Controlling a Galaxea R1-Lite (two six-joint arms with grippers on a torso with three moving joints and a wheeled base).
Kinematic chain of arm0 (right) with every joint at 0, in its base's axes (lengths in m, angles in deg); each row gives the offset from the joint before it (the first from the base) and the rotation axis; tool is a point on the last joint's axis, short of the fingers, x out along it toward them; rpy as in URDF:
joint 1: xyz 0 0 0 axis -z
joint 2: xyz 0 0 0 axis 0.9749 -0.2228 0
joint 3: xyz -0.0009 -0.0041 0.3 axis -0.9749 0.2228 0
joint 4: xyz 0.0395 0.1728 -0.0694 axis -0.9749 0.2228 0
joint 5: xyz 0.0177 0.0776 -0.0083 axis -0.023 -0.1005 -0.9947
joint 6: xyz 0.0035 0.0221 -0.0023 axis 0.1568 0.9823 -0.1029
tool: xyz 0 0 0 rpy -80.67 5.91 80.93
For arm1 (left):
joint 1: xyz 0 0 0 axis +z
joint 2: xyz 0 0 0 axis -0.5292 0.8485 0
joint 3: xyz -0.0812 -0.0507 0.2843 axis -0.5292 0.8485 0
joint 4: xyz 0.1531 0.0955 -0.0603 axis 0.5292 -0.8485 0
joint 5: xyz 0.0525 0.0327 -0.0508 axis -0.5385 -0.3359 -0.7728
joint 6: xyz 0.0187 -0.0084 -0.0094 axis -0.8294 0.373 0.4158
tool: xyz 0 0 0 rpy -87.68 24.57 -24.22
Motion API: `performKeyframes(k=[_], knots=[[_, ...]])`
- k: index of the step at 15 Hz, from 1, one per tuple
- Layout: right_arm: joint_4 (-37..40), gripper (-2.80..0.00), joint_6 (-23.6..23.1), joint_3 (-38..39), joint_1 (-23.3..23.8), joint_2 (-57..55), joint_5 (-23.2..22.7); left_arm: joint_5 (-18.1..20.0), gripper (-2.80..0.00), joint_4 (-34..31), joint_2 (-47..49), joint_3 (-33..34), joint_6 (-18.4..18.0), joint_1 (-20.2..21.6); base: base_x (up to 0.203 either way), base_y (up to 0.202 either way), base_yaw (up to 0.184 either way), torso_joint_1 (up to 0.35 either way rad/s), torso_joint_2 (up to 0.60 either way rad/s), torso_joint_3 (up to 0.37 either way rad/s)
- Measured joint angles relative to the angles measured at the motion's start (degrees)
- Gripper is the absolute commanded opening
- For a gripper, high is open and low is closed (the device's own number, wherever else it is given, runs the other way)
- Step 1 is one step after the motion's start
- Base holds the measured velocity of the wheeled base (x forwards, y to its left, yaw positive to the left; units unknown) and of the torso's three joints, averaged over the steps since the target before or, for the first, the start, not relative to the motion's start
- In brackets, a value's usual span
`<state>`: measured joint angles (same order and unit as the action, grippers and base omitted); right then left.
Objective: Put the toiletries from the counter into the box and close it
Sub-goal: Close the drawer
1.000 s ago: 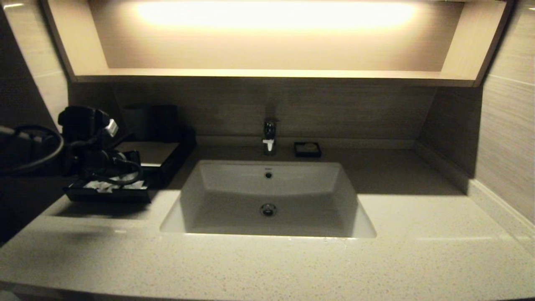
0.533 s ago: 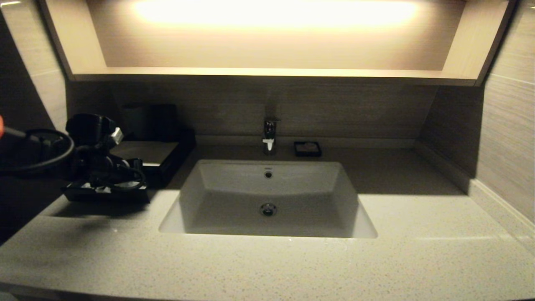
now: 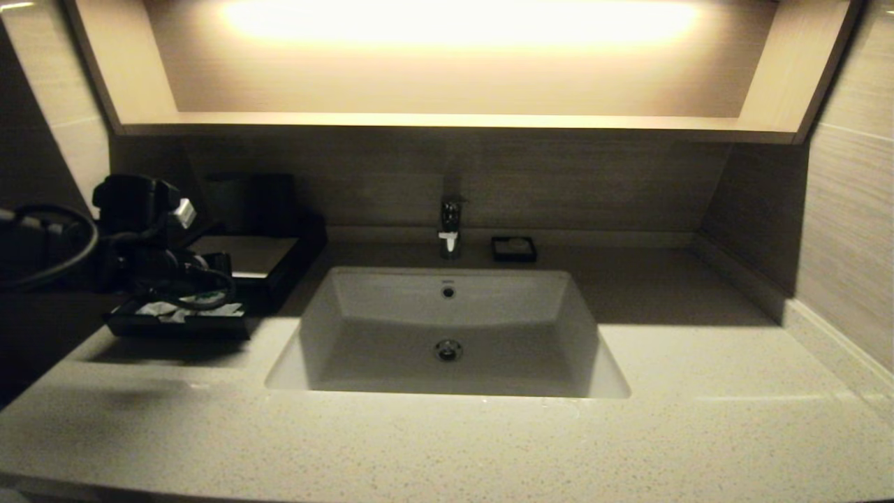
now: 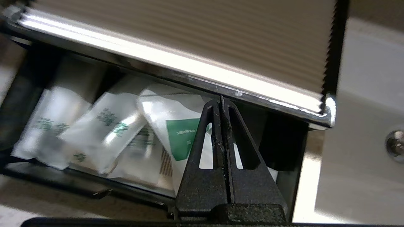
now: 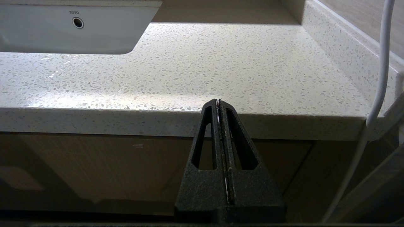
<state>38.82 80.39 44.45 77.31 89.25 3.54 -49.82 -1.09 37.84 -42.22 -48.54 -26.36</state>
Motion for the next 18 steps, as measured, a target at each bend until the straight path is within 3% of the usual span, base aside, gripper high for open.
performKeyframes(k=[6,14,18], knots=[[0.0,-2.8,0.0,0.0,0.0,0.0,0.0,0.0,-2.8,-1.5,-4.5,0.3,0.1,0.8,0.0,0.0,0.0,0.0,0.0,0.0],[0.0,-2.8,0.0,0.0,0.0,0.0,0.0,0.0,-2.8,-16.6,-10.4,0.9,-0.1,1.3,0.0,0.0,0.0,0.0,0.0,0.0],[0.0,-2.8,0.0,0.0,0.0,0.0,0.0,-0.1,-2.8,-21.2,-11.6,1.6,-0.6,1.3,0.0,0.0,0.0,0.0,0.0,0.0]])
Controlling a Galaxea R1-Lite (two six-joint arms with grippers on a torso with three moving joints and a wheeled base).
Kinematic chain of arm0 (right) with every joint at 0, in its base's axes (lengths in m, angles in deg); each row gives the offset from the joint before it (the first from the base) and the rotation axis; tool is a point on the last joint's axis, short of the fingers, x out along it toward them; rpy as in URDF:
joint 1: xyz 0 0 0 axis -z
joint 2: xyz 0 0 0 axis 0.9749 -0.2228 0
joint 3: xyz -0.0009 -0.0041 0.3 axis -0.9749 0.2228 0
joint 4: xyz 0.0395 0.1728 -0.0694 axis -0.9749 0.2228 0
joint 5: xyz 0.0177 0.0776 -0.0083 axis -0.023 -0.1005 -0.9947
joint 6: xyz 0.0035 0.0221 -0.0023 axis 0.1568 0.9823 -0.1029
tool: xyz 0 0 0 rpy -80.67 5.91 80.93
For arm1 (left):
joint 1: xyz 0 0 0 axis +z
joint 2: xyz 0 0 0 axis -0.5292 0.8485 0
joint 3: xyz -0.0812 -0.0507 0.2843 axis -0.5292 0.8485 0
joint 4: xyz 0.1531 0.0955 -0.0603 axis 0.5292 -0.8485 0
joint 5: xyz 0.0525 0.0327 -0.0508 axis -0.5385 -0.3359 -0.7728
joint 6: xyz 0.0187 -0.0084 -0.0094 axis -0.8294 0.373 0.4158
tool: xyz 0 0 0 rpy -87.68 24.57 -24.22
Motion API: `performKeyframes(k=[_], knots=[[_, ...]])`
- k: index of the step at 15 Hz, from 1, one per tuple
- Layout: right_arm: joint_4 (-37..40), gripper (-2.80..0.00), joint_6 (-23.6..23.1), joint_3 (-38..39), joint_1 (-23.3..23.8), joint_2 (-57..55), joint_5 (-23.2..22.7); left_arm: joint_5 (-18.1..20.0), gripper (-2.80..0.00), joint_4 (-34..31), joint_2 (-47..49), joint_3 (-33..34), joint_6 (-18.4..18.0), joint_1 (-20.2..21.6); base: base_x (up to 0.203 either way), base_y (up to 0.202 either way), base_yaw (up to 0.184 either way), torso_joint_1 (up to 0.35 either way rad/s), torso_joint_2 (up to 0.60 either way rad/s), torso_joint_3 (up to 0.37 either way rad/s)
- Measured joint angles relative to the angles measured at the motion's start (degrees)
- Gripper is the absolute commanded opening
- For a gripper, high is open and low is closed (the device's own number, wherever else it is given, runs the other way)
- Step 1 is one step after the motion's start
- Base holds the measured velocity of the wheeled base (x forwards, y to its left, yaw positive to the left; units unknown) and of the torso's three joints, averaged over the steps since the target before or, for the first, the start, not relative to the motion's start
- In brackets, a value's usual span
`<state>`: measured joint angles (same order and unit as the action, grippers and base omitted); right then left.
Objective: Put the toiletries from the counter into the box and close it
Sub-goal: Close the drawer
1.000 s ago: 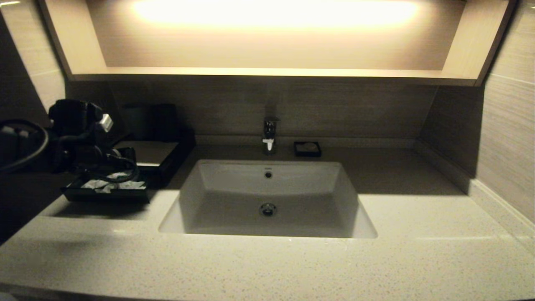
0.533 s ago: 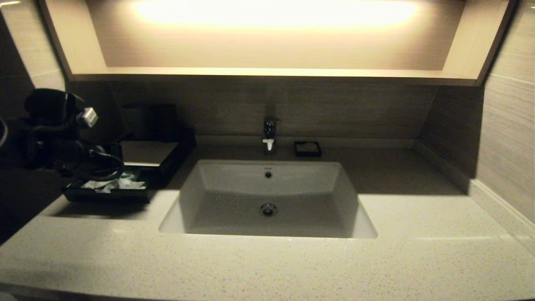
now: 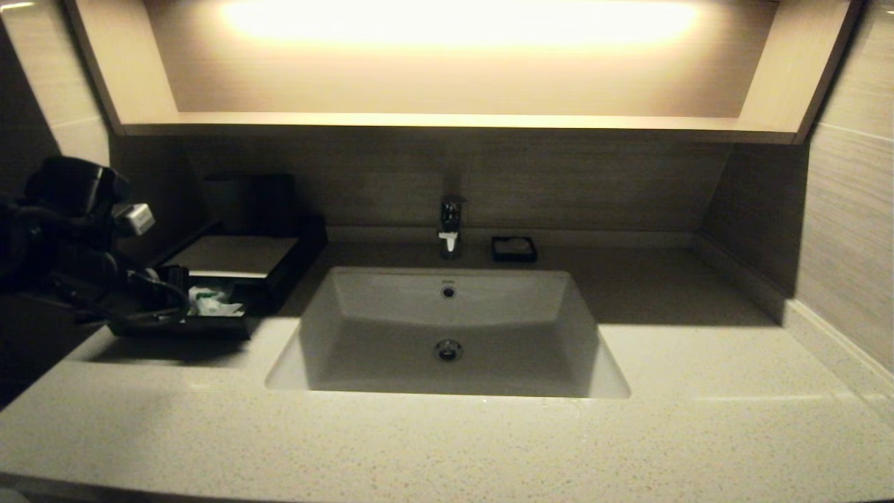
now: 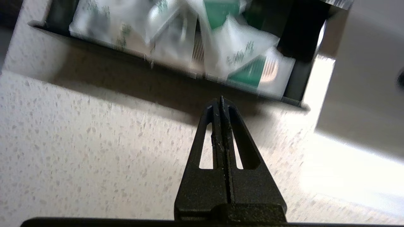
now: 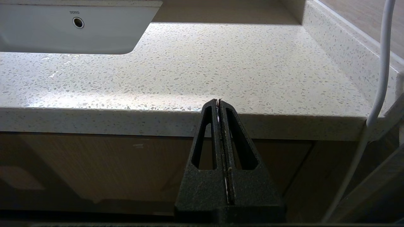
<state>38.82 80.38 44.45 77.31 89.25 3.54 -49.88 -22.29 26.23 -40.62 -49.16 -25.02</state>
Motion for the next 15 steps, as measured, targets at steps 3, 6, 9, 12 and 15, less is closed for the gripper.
performKeyframes(k=[3,6,9,12,15], knots=[[0.0,-2.8,0.0,0.0,0.0,0.0,0.0,0.0,-2.8,-0.3,0.0,1.0,-0.8,0.0,0.0,0.0,0.0,0.0,0.0,0.0],[0.0,-2.8,0.0,0.0,0.0,0.0,0.0,0.0,-2.8,-0.4,0.8,1.5,-1.2,0.0,0.0,0.0,0.0,0.0,0.0,0.0],[0.0,-2.8,0.0,0.0,0.0,0.0,0.0,0.0,-2.8,-1.9,0.9,1.7,-1.6,0.0,0.0,0.0,0.0,0.0,0.0,0.0],[0.0,-2.8,0.0,0.0,0.0,0.0,0.0,0.0,-2.8,-2.4,1.6,1.7,-2.0,0.0,0.0,0.0,0.0,0.0,0.0,0.0],[0.0,-2.8,0.0,0.0,0.0,0.0,0.0,0.1,-2.8,-1.7,2.8,1.3,-1.9,0.0,0.0,0.0,0.0,0.0,0.0,0.0]])
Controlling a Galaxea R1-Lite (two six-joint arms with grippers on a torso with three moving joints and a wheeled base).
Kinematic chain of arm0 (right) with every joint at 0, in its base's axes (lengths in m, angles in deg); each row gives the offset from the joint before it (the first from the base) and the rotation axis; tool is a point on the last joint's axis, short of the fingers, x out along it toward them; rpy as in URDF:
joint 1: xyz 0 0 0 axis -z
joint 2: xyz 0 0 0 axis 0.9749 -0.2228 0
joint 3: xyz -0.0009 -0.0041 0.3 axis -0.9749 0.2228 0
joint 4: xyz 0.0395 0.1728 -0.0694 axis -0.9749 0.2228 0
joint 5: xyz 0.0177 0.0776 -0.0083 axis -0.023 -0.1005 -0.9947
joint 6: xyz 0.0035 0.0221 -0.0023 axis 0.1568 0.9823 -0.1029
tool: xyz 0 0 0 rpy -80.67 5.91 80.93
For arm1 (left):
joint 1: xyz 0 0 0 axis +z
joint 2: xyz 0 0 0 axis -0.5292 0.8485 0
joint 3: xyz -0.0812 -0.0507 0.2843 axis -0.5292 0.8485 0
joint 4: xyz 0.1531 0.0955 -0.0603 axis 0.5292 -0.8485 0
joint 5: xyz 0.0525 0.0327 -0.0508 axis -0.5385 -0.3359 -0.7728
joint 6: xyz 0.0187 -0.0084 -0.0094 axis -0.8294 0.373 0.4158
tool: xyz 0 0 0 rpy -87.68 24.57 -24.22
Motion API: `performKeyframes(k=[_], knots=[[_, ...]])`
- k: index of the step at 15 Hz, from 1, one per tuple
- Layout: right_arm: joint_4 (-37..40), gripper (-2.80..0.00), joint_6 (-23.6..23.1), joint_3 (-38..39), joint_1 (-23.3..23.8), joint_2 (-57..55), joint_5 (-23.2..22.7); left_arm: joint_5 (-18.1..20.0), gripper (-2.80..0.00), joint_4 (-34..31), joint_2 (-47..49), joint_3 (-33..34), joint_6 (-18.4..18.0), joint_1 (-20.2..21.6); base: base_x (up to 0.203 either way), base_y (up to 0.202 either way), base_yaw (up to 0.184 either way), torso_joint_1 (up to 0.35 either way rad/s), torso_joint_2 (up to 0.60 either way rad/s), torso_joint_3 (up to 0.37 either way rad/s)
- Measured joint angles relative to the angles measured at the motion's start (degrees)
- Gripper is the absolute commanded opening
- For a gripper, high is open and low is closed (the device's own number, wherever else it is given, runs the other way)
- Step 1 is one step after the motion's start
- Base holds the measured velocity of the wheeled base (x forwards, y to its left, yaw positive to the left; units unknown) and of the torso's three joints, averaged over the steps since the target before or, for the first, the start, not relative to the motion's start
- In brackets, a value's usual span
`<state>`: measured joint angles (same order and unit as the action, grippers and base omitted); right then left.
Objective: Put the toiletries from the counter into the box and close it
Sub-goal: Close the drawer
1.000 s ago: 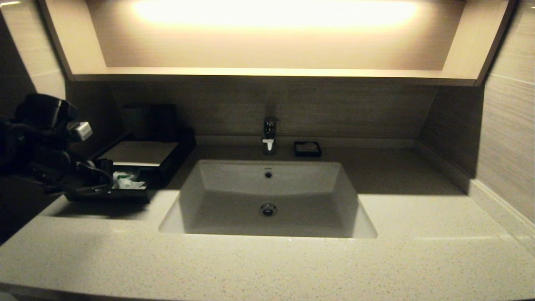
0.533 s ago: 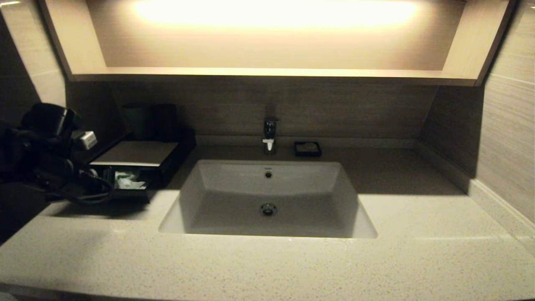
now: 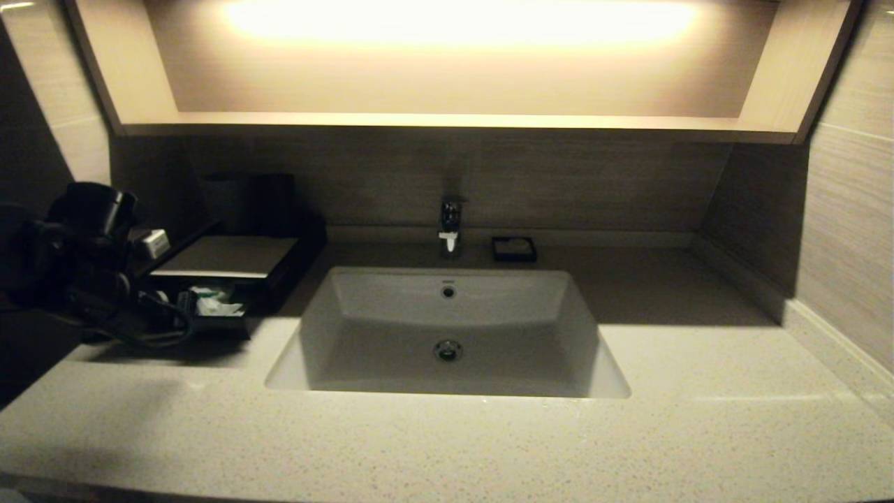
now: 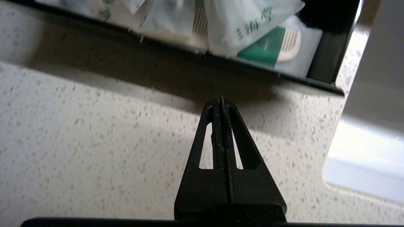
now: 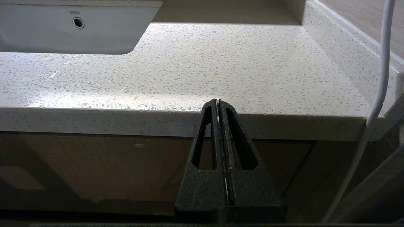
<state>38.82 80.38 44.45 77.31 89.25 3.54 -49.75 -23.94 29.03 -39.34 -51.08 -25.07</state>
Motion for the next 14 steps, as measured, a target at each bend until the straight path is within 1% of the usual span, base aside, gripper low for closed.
performKeyframes(k=[9,14], knots=[[0.0,-2.8,0.0,0.0,0.0,0.0,0.0,0.5,-2.8,0.5,5.0,-4.5,0.4,-0.8,0.0,0.0,0.0,0.0,0.0,0.0],[0.0,-2.8,0.0,0.0,0.0,0.0,0.0,0.6,-2.8,2.1,7.1,-6.9,0.8,-1.3,0.0,0.0,0.0,0.0,0.0,0.0]])
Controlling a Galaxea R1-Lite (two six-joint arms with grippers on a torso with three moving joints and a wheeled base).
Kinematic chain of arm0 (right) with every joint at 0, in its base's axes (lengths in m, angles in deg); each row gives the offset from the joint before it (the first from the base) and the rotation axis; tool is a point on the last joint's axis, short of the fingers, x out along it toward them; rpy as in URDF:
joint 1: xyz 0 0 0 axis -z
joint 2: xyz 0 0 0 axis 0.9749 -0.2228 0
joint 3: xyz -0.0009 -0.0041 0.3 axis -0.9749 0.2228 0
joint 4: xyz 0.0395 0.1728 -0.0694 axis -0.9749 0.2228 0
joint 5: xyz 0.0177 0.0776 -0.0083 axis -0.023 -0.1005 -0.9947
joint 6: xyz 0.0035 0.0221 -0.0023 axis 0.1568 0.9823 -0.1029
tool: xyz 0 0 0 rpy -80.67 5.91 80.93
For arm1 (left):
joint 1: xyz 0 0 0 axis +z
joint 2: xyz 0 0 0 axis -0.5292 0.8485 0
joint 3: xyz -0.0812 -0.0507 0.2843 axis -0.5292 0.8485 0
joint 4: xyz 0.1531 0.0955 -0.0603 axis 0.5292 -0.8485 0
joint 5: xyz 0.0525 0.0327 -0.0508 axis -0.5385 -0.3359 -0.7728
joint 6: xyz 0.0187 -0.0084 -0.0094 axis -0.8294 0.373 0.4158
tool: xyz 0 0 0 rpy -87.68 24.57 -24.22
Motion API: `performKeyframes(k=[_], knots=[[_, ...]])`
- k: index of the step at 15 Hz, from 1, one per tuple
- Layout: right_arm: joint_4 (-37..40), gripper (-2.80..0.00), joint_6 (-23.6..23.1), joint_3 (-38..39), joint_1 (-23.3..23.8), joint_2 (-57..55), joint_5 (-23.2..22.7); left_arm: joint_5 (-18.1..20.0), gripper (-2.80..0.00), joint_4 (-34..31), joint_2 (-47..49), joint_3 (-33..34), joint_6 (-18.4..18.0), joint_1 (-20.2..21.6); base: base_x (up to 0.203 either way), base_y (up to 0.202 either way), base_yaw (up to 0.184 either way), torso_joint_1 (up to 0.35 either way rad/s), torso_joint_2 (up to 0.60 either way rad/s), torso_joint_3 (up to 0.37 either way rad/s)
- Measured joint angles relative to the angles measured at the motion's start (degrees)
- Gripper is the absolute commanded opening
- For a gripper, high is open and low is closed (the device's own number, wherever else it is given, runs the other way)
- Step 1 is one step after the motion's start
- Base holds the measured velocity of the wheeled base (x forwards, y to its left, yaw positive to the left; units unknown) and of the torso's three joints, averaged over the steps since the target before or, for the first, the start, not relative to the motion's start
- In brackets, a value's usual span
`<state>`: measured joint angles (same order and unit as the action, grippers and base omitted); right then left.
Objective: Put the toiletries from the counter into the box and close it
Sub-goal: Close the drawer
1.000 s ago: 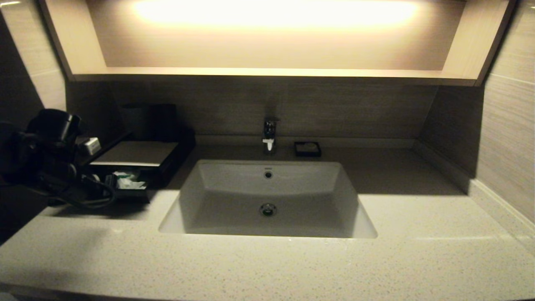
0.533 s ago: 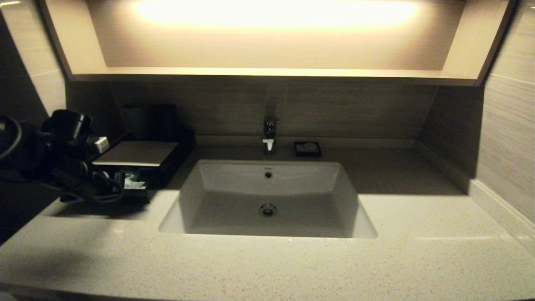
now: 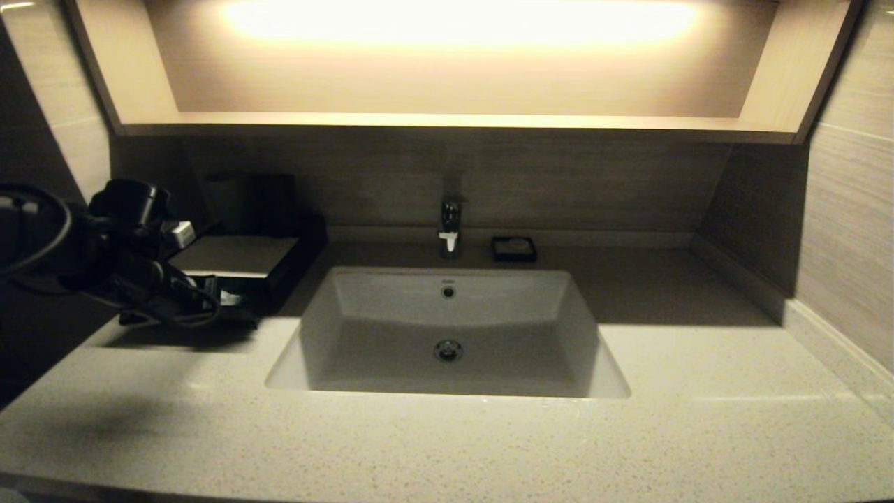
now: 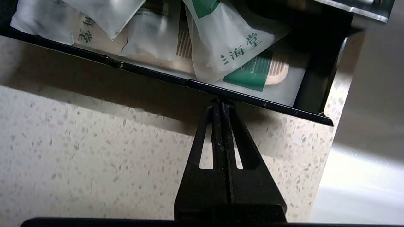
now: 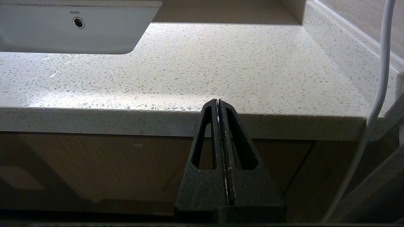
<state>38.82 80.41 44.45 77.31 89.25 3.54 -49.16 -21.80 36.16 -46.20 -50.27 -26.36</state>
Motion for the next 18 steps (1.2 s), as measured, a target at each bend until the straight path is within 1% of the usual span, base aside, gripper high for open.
performKeyframes(k=[7,18], knots=[[0.0,-2.8,0.0,0.0,0.0,0.0,0.0,0.1,-2.8,1.6,2.3,-2.8,1.3,-1.5,0.0,0.0,0.0,0.0,0.0,0.0],[0.0,-2.8,0.0,0.0,0.0,0.0,0.0,0.1,-2.8,2.5,4.9,-6.0,1.4,-2.3,0.0,0.0,0.0,0.0,0.0,0.0]])
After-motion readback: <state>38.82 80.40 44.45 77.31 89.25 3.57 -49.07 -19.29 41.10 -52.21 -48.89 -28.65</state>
